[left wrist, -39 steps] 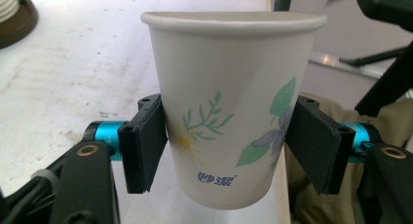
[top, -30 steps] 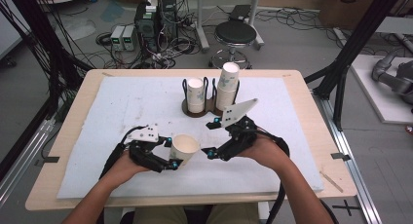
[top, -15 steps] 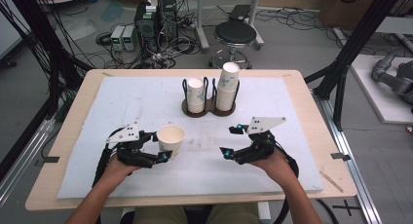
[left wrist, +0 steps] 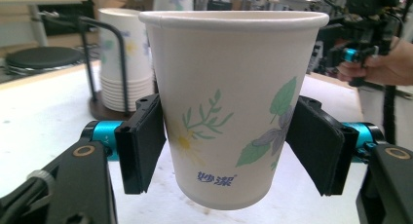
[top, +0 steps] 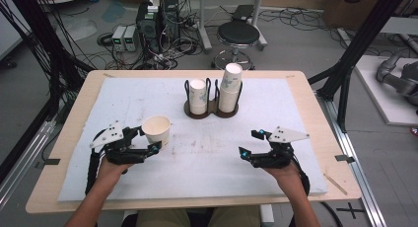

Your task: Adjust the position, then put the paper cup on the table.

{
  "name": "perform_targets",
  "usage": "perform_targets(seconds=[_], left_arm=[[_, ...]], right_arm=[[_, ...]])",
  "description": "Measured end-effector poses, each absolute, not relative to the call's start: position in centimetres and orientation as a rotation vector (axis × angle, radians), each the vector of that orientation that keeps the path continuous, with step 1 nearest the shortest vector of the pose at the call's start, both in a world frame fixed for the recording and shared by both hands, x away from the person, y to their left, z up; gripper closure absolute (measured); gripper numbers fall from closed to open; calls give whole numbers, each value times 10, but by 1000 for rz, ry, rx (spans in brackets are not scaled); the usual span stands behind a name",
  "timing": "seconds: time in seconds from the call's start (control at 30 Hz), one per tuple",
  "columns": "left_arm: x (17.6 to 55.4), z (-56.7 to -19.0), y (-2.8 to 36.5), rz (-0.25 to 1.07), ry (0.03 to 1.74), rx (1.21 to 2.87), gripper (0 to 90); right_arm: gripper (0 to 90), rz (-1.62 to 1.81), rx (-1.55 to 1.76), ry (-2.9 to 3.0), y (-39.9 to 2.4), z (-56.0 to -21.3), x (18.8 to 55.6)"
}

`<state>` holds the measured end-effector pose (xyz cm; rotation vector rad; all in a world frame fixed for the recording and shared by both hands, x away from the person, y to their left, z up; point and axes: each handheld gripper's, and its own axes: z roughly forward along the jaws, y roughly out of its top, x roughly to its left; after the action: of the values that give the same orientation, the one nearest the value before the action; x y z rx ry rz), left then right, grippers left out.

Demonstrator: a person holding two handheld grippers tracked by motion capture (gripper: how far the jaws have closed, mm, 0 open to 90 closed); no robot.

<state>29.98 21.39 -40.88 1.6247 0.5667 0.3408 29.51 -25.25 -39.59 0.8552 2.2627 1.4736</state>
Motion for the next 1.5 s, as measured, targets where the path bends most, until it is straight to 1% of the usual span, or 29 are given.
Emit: perform_targets(seconds=[0.17, 0.53, 1.07, 1.5], left_arm=[[298, -408, 220, 388, 572, 1609, 313], [296, -410, 232, 432, 604, 1558, 310], [297, -414, 239, 470, 657, 1518, 307], [311, -419, 248, 531, 726, 1457, 310]], right_arm=[[215, 1446, 916, 2218, -262, -402, 289], [215, 1436, 970, 2100, -276, -398, 286], [215, 1422, 963, 2103, -274, -400, 286], [215, 1408, 948, 2125, -274, -403, 284]])
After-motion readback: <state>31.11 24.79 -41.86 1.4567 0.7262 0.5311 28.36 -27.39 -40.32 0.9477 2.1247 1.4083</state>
